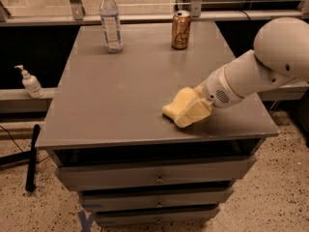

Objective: Move sponge near blue plastic bottle

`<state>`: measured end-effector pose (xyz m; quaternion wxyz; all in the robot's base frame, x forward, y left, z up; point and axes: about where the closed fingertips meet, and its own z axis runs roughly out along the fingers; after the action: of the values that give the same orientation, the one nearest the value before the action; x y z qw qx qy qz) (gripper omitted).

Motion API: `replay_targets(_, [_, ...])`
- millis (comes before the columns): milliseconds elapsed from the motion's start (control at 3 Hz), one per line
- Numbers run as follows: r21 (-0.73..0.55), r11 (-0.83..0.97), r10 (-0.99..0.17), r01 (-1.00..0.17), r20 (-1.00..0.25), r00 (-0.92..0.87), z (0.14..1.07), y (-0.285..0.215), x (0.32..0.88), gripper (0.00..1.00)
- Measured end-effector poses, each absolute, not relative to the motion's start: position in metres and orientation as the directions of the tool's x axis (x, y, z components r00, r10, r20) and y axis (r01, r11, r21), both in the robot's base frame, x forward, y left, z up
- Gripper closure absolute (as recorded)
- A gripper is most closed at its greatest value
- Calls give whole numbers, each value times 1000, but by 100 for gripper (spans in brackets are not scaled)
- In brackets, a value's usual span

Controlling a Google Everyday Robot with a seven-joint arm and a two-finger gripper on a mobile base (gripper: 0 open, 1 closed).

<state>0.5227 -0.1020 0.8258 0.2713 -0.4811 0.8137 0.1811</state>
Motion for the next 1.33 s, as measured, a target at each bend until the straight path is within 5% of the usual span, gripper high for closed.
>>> replay_targets(333, [19, 468, -670, -884, -644, -369, 842, -89, 530, 87])
replay_targets(667, [-32, 457, -651, -889, -693, -310, 879, -75, 540, 100])
replay_targets(1333, [-53, 470, -630, -881, -720, -292, 883, -69, 546, 100])
